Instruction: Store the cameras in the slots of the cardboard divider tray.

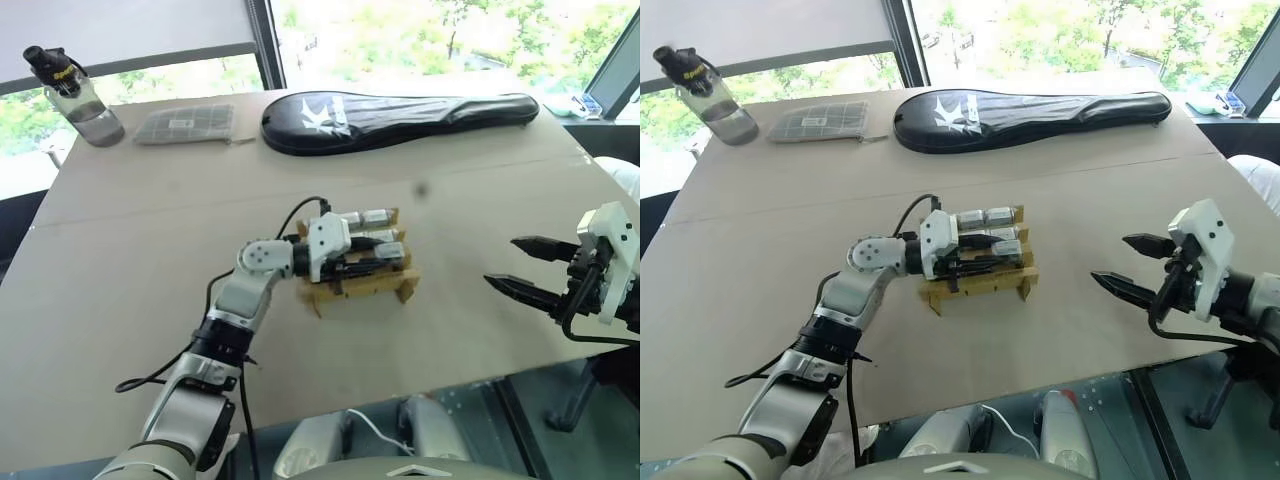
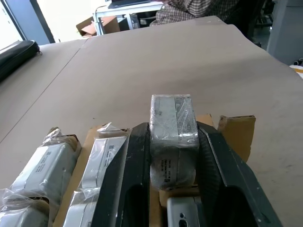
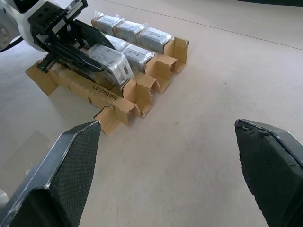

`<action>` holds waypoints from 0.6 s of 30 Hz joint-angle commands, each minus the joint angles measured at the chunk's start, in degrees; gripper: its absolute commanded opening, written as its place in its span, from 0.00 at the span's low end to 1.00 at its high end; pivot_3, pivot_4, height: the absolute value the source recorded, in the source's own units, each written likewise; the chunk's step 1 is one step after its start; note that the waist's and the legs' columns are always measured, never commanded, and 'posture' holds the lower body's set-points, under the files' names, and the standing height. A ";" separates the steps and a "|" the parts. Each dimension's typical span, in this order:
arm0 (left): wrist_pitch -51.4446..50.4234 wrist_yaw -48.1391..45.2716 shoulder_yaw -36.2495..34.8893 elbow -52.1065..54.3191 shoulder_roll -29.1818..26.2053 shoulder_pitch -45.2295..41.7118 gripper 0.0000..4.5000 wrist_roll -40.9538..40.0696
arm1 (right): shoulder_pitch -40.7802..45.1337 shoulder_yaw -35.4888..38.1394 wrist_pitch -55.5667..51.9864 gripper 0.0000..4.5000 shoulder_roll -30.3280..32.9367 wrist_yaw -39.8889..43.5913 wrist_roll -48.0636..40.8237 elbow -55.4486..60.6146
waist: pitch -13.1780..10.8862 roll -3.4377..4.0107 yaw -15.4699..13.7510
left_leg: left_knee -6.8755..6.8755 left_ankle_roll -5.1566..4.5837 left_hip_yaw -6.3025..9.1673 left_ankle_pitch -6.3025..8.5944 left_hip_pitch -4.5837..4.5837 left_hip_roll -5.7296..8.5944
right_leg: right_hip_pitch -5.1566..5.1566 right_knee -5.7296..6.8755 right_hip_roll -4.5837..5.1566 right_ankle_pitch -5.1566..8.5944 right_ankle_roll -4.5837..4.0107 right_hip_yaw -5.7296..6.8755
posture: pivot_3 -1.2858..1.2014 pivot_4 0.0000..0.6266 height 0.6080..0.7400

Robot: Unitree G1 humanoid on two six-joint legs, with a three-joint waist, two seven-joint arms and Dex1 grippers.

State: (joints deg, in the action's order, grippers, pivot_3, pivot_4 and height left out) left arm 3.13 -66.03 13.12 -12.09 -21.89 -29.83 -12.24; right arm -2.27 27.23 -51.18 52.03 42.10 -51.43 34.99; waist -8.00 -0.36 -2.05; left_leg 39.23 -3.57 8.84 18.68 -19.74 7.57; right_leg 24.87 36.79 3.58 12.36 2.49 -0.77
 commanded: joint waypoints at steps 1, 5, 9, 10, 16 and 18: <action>-3.08 -1.95 0.80 2.46 -1.72 2.24 0.16 -0.84 | -0.09 2.99 0.07 1.00 0.92 0.06 -1.64 1.04 | 0.00 0.01 0.01 | -0.01 0.00 0.00 0.00 0.00 0.00 | 0.00 0.00 0.00 0.00 0.00 -0.01 | 0.52 0.24 1.00; -4.99 -1.72 1.36 4.14 -2.19 2.64 0.16 -0.64 | -0.86 3.24 -0.23 1.00 2.03 1.04 -1.91 0.81 | 0.00 0.00 -0.03 | 0.00 0.00 0.00 0.00 0.00 0.00 | -0.01 0.00 0.00 0.00 0.00 0.00 | 0.52 0.24 1.00; -6.47 -0.84 1.66 5.07 -2.03 2.62 0.16 -0.37 | -2.28 3.78 -0.26 1.00 3.14 2.87 -2.73 0.88 | 0.00 0.00 -0.05 | -0.01 -0.01 0.01 0.00 0.00 0.00 | 0.00 -0.02 0.00 0.00 0.00 0.01 | 0.52 0.24 1.00; -7.13 -0.16 1.62 5.15 -1.94 2.47 0.16 -0.09 | -3.21 4.14 -0.03 1.00 3.59 4.19 -2.88 1.15 | 0.00 0.00 -0.07 | -0.01 -0.01 0.01 0.00 0.00 0.00 | 0.00 -0.02 0.00 0.00 0.00 0.01 | 0.52 0.24 1.00; -8.57 0.29 2.25 5.16 -2.61 2.29 0.16 0.53 | -5.26 5.37 2.14 1.00 4.19 8.88 -3.26 1.36 | 0.01 -0.01 -0.16 | 0.00 -0.01 0.00 0.01 0.02 0.00 | -0.05 -0.02 0.00 0.00 0.01 0.00 | 0.52 0.24 1.00; -8.94 0.44 2.34 5.34 -2.58 2.31 0.16 0.50 | -5.58 5.39 2.43 1.00 4.33 9.61 -2.88 1.28 | 0.01 -0.01 -0.16 | 0.00 -0.01 0.01 0.01 0.03 0.00 | -0.05 -0.02 -0.01 0.00 0.01 0.01 | 0.52 0.24 1.00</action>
State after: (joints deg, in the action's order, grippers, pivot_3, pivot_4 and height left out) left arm -4.62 -65.54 13.99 -6.59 -23.41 -28.37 -13.60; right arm -7.78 30.33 -49.89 55.55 50.45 -53.55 35.01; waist -8.00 -0.36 -2.21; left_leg 39.22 -3.59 8.85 18.68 -19.71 7.57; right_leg 24.83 36.77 3.58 12.36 2.49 -0.76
